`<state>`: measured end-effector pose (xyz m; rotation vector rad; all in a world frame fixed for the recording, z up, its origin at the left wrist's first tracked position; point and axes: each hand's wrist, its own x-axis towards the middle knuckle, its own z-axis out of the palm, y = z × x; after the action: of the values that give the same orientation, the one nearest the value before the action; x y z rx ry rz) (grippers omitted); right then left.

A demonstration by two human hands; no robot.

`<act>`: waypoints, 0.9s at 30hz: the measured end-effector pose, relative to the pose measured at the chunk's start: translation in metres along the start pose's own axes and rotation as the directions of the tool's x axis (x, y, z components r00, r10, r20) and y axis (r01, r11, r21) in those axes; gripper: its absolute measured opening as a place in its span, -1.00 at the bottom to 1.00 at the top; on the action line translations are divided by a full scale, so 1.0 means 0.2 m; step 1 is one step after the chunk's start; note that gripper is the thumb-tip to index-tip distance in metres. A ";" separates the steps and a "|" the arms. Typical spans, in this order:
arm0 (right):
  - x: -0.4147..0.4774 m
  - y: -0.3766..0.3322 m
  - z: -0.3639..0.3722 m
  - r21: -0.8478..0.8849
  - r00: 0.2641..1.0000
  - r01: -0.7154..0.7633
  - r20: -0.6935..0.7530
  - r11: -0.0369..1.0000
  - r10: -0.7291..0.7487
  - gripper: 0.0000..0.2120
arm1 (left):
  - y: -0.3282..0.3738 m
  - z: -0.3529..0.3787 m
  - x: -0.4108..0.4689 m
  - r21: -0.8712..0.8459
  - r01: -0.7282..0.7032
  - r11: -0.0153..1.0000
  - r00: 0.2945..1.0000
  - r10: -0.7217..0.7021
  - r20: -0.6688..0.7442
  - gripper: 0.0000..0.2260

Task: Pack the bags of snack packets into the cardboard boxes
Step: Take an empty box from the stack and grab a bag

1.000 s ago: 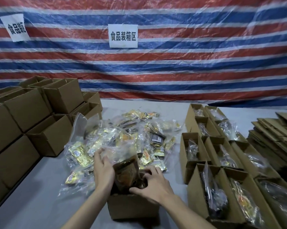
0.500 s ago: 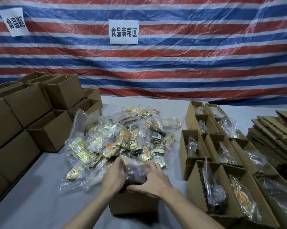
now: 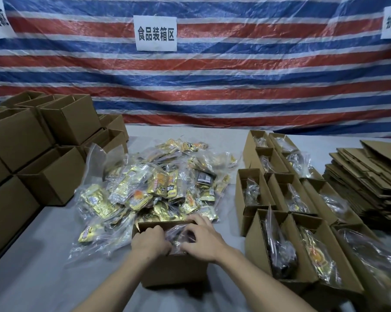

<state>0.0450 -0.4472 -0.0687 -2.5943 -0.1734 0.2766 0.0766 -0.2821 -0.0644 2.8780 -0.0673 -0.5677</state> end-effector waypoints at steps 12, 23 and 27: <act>0.03 -0.09 0.00 -0.262 0.942 -0.299 -0.237 0.918 0.239 -0.67 | -0.07 0.07 -0.05 0.132 -0.280 0.951 0.847 0.310 -0.432 -0.80; 0.06 -0.11 -0.07 -0.293 0.995 -0.088 0.018 0.952 0.097 -0.85 | -0.12 0.03 0.04 -0.216 -0.384 0.898 0.902 0.315 -0.295 -0.83; 0.09 -0.07 -0.07 -0.186 0.992 -0.111 0.032 0.976 0.119 -0.82 | -0.10 0.04 0.05 -0.323 -0.433 0.842 0.860 0.278 -0.427 -0.91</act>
<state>0.0647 -0.4390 -0.0519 -2.7881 -0.0659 0.3739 0.0819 -0.2653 -0.0800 2.4141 -0.3807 0.0364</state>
